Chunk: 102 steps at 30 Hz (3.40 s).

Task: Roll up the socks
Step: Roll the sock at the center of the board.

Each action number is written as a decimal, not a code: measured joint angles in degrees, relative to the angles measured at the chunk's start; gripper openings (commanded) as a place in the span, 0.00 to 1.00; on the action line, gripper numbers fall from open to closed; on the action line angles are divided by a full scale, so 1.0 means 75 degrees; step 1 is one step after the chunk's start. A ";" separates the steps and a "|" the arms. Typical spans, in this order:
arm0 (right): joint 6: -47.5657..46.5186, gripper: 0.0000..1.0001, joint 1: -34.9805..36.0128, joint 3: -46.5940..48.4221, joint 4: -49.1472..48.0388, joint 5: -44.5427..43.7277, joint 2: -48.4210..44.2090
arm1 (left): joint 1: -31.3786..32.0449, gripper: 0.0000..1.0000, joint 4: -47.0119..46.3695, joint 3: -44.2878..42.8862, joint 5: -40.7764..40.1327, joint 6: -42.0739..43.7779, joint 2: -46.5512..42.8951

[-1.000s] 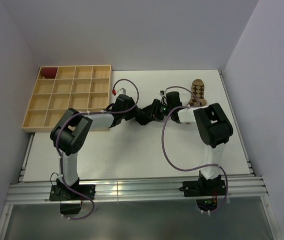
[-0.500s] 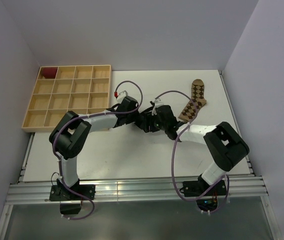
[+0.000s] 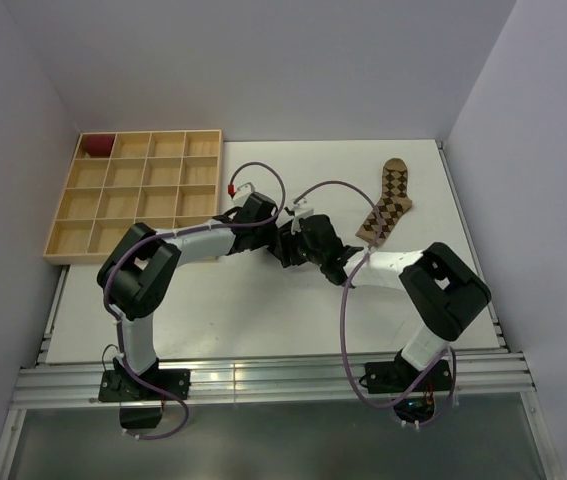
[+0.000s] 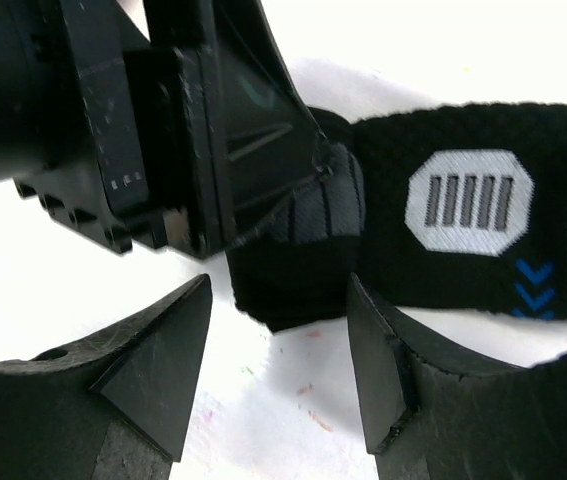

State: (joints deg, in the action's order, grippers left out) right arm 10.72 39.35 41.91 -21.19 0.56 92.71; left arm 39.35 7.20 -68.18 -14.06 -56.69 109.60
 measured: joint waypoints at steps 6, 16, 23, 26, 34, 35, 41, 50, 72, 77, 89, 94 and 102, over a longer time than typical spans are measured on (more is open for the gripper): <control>-0.0058 0.50 0.0076 0.0172 -0.0233 -0.0073 0.0530 | 0.0000 0.46 0.0026 0.0000 0.0003 -0.0093 -0.0003; 0.0702 0.00 -0.0376 0.0143 -0.0487 0.0557 0.0659 | -0.0020 0.78 0.0012 0.0140 -0.0050 -0.0283 -0.0076; 0.1903 0.00 -0.1533 0.0108 -0.0816 0.2859 0.1020 | -0.0020 0.92 -0.0373 0.0781 -0.0055 -0.0551 -0.0530; 0.2439 0.00 -0.1874 0.0108 -0.1090 0.3783 0.1282 | -0.0020 0.95 -0.0702 0.1300 -0.0055 -0.0627 -0.0950; 0.3608 0.00 -0.2652 0.0128 -0.1635 0.4896 0.1862 | -0.0020 0.98 -0.1649 0.2436 0.0052 -0.0580 -0.2157; 0.3695 0.00 -0.2702 0.0128 -0.1638 0.4937 0.1880 | -0.0020 0.98 -0.1833 0.2550 0.0076 -0.0554 -0.2244; 0.4030 0.00 -0.2856 0.0242 -0.1629 0.5202 0.2069 | -0.0023 0.98 -0.2396 0.2751 0.0280 -0.0452 -0.2247; 0.4226 0.00 -0.2932 0.0545 -0.1472 0.5453 0.2323 | -0.0096 0.97 -0.3340 0.2804 0.0694 -0.0309 -0.1647; 0.4861 0.00 -0.3016 0.0565 -0.1635 0.5598 0.2559 | -0.0323 0.91 -0.4954 0.2500 0.1096 -0.0306 -0.0309; 0.4881 0.00 -0.3016 0.0565 -0.1632 0.5601 0.2565 | -0.0385 0.78 -0.5042 0.2276 0.1137 -0.0306 -0.0055; 0.4584 0.43 -0.3013 0.0513 -0.1539 0.5409 0.2375 | -0.0388 0.41 -0.4028 0.1527 0.1174 -0.0198 0.0187; 0.3803 0.57 -0.2888 -0.0047 -0.1105 0.4538 0.1469 | -0.0178 0.41 -0.2763 0.0933 0.0688 -0.0152 0.0143; 0.2221 0.62 -0.1947 -0.0548 -0.0545 0.2620 -0.0061 | 0.0166 0.41 -0.0796 0.0064 -0.0198 -0.0140 0.0111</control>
State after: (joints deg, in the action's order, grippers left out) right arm 27.38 24.75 37.80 -25.28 20.21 92.25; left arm 40.60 1.23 -67.70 -15.55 -57.74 110.43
